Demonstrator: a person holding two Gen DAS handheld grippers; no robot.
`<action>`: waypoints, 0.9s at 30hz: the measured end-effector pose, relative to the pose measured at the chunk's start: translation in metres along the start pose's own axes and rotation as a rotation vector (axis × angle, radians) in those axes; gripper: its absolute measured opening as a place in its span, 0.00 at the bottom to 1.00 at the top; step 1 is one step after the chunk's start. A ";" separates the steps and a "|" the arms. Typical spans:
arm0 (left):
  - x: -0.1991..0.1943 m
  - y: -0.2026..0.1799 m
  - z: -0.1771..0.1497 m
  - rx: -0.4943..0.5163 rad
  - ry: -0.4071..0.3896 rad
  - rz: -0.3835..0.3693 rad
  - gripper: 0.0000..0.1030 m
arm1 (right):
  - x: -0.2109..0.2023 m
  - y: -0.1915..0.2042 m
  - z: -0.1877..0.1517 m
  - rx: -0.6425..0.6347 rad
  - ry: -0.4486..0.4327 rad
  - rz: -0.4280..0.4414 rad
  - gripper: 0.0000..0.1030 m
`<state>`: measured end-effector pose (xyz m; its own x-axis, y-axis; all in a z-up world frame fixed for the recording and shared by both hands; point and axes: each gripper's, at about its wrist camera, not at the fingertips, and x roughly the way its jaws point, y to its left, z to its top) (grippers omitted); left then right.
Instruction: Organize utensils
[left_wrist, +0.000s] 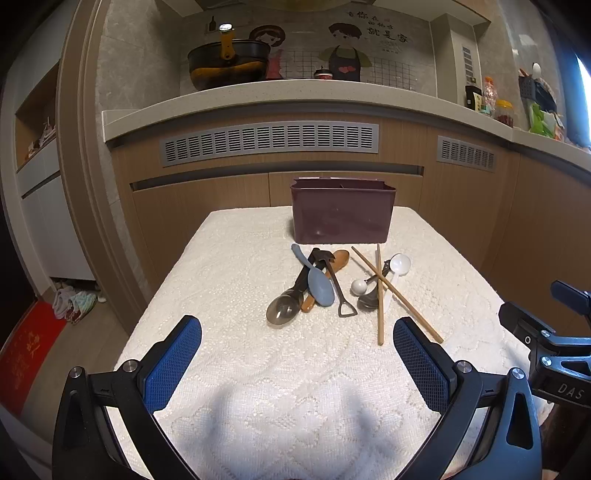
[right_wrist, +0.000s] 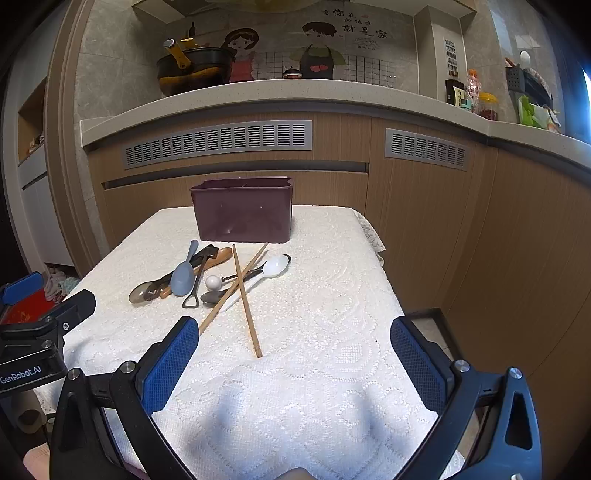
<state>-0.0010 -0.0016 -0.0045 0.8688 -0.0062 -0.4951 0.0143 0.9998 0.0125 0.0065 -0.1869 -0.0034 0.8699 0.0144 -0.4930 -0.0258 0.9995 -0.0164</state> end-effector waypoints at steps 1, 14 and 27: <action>0.000 0.000 0.000 -0.001 0.001 0.000 1.00 | 0.000 0.000 0.000 0.000 0.000 0.001 1.00; -0.005 -0.003 -0.003 0.001 0.001 0.002 1.00 | 0.001 0.001 0.001 0.000 0.004 0.002 1.00; 0.003 -0.003 -0.003 0.004 0.014 0.001 1.00 | 0.003 -0.001 0.000 0.002 0.010 0.006 1.00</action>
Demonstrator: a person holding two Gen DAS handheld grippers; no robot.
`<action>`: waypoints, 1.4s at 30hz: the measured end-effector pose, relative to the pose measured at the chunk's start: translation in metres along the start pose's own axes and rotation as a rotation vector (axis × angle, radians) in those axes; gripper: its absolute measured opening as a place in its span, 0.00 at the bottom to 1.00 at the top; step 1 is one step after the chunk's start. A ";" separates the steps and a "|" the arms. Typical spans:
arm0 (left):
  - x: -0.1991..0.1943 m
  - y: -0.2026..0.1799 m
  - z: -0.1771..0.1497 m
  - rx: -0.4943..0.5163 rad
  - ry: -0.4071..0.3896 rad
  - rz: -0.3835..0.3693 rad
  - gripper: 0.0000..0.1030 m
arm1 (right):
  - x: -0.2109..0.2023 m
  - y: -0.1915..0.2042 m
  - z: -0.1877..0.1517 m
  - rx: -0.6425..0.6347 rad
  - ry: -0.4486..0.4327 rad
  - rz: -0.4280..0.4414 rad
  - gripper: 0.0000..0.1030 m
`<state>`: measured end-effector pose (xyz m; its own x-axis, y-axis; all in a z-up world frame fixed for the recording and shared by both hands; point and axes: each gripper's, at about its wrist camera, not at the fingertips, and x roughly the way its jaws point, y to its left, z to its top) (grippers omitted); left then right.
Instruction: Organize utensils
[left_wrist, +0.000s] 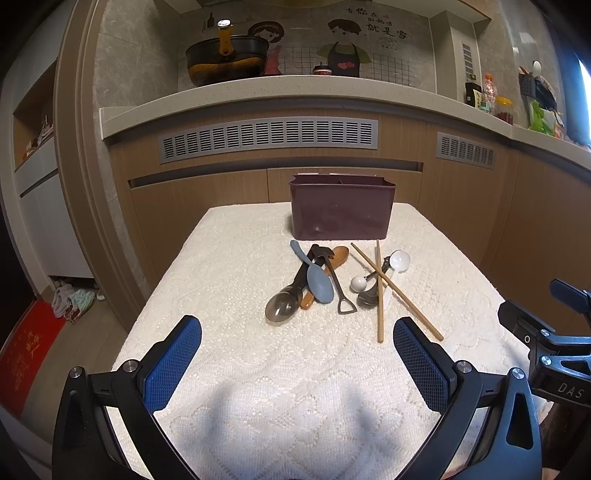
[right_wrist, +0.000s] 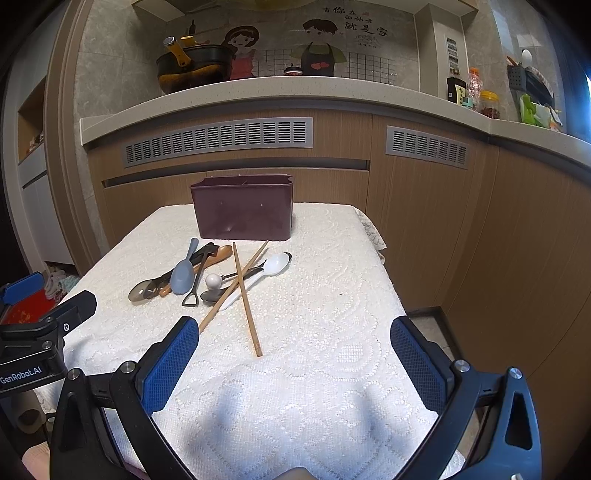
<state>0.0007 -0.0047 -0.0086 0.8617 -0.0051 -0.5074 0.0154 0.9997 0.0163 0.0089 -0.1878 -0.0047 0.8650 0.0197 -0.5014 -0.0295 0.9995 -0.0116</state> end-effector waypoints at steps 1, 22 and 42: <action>0.000 0.000 -0.001 0.000 0.000 0.000 1.00 | 0.001 -0.001 0.000 0.000 0.002 0.001 1.00; 0.000 0.002 -0.002 -0.001 0.008 -0.002 1.00 | 0.002 0.000 -0.001 -0.002 0.004 0.001 1.00; 0.010 0.004 0.002 0.018 0.050 0.008 1.00 | 0.005 0.002 0.001 -0.023 0.007 0.005 1.00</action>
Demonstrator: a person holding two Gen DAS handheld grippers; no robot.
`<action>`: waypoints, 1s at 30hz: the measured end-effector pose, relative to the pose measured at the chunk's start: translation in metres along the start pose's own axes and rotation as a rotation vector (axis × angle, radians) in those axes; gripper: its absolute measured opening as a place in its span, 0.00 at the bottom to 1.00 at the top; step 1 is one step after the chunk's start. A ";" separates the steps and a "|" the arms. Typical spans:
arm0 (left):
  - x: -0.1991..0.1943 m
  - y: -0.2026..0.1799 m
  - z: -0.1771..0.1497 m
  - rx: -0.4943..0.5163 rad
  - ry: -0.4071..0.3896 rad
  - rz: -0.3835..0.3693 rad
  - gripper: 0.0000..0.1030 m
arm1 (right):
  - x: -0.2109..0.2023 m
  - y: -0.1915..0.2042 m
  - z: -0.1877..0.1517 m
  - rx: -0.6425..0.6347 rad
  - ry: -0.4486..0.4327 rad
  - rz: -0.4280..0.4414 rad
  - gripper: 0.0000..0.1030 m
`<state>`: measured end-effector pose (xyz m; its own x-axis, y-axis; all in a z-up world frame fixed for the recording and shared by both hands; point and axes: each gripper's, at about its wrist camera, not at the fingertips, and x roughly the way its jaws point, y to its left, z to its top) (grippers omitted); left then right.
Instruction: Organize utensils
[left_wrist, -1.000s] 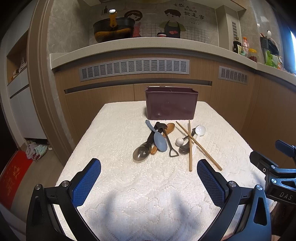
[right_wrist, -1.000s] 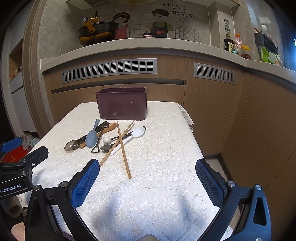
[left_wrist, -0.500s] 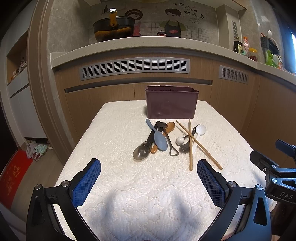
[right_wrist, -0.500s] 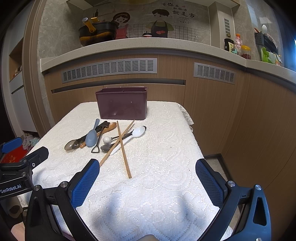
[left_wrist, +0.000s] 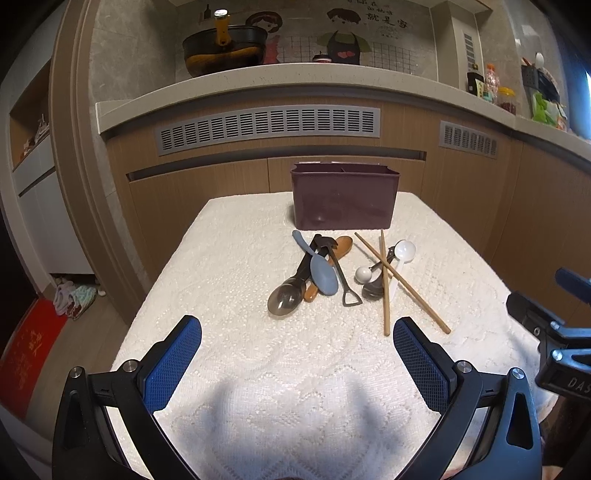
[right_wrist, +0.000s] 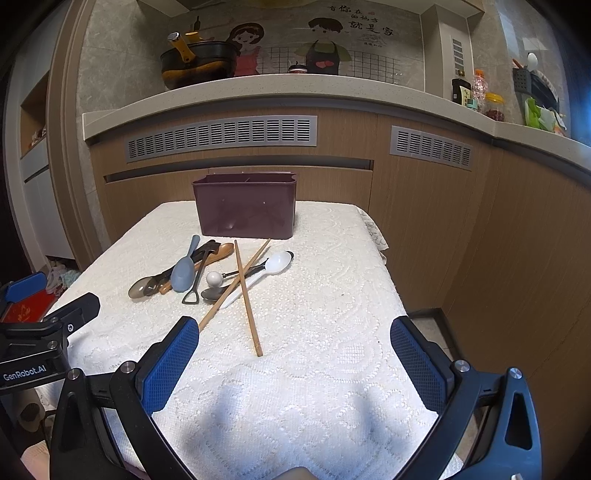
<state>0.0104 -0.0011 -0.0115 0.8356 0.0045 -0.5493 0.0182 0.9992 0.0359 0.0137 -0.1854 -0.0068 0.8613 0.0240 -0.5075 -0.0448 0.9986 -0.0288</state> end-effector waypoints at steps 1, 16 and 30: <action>0.003 -0.001 0.002 0.017 0.007 0.006 1.00 | 0.001 0.000 0.002 -0.007 -0.004 -0.003 1.00; 0.109 0.040 0.058 -0.045 0.145 -0.118 1.00 | 0.091 0.014 0.054 -0.183 0.063 0.030 1.00; 0.160 0.085 0.098 -0.183 0.099 -0.148 1.00 | 0.179 0.048 0.071 -0.344 0.267 0.250 0.49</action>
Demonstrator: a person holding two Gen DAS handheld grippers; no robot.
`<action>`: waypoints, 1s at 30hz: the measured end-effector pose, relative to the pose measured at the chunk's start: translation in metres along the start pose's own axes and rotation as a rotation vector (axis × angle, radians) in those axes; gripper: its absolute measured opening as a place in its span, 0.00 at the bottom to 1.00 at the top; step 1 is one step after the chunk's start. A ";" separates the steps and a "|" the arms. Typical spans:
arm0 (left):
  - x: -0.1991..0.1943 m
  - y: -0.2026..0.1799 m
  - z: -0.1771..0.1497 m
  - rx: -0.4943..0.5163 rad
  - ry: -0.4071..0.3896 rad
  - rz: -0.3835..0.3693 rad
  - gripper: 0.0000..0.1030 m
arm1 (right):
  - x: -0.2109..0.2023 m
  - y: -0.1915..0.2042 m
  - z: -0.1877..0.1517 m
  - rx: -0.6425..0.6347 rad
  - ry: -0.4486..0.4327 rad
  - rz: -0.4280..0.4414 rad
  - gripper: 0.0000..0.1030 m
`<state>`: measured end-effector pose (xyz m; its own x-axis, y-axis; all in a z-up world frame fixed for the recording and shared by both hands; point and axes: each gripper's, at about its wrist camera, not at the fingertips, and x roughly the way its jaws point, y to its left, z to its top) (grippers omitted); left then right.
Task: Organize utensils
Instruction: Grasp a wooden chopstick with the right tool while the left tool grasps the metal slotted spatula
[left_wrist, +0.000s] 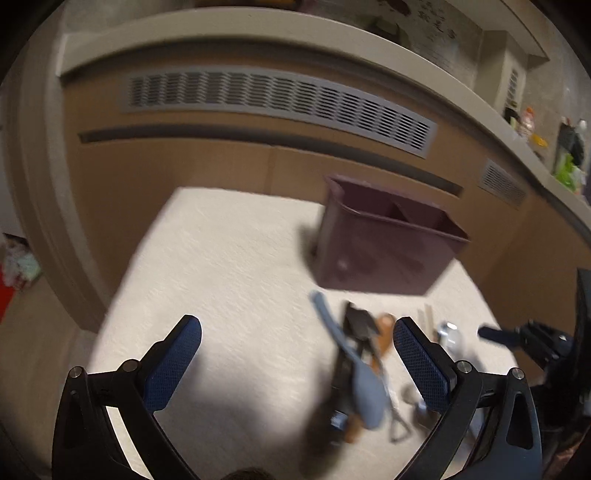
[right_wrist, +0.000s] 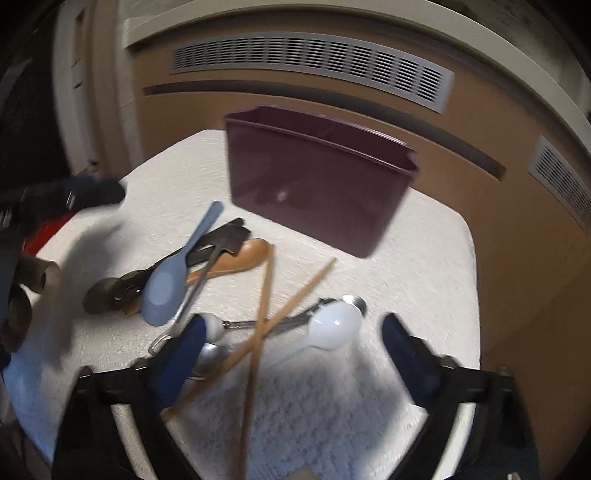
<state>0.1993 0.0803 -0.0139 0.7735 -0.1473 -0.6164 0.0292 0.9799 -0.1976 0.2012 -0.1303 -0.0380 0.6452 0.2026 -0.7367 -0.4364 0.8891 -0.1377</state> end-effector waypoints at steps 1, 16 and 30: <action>0.001 0.006 0.000 -0.005 0.001 0.024 1.00 | 0.004 0.002 0.003 -0.008 0.015 0.028 0.42; 0.013 -0.015 -0.011 0.083 0.059 0.051 1.00 | 0.038 -0.010 0.006 0.122 0.115 0.092 0.05; 0.087 -0.086 0.007 0.138 0.364 -0.112 0.45 | 0.000 -0.066 -0.029 0.376 -0.036 0.123 0.06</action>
<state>0.2685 -0.0153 -0.0448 0.4868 -0.2680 -0.8314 0.2043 0.9603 -0.1899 0.2118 -0.2010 -0.0486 0.6267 0.3250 -0.7083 -0.2562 0.9443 0.2066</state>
